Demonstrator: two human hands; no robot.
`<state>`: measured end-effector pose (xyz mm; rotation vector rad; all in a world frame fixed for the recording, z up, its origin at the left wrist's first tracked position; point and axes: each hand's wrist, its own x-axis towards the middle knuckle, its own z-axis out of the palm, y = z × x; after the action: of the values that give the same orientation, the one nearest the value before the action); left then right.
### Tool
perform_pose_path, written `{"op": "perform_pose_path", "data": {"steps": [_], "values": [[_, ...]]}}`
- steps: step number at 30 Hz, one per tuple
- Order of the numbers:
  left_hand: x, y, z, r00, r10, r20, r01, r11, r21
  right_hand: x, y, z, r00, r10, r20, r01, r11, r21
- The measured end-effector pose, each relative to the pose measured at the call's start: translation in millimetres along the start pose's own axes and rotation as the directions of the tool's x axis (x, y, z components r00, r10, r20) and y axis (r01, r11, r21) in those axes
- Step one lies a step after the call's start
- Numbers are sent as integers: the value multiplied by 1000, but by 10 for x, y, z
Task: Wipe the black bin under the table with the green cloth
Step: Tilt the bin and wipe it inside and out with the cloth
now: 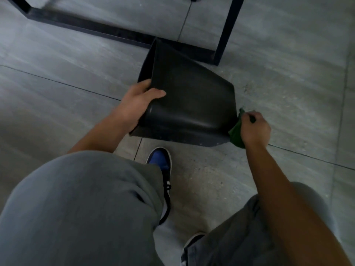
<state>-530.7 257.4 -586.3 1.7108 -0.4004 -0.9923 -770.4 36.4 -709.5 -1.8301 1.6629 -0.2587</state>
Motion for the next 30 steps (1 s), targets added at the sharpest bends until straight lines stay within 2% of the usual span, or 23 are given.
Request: {"op": "perform_pose_path", "data": {"steps": [2, 4, 6, 8, 11, 14, 16, 19, 23, 30], "values": [[-25, 77, -26, 982, 23, 188, -26, 1000, 14, 70, -42, -112, 999, 11, -34, -7, 996, 90], [-65, 113, -27, 953, -14, 304, -53, 976, 213, 111, -33, -168, 998, 49, -33, -42, 983, 178], [-86, 126, -3, 948, -42, 317, -101, 901, 423, 114, 2, -174, 996, 89, -15, -82, 965, 251], [-85, 171, 24, 948, 9, 319, -176, 849, 498, 100, 11, -153, 993, 120, -9, -113, 952, 284], [-30, 339, 59, 950, 105, 296, -246, 833, 496, 79, -24, -139, 992, 124, -20, -110, 934, 339], [59, 535, 143, 950, 142, 278, -257, 860, 440, 93, -62, -194, 991, 131, -39, -105, 910, 402], [59, 601, 205, 944, 134, 302, -253, 881, 400, 95, -69, -232, 989, 138, -53, -103, 901, 422], [-14, 569, 233, 937, 100, 335, -247, 868, 431, 73, -65, -261, 988, 144, -65, -101, 891, 442], [-91, 362, 155, 949, 54, 311, -187, 890, 416, 18, -76, -253, 991, 126, -38, -96, 889, 447], [-110, 171, 190, 960, 64, 274, -192, 862, 470, -200, -262, -167, 1000, -25, 11, 20, 927, 375]]}}
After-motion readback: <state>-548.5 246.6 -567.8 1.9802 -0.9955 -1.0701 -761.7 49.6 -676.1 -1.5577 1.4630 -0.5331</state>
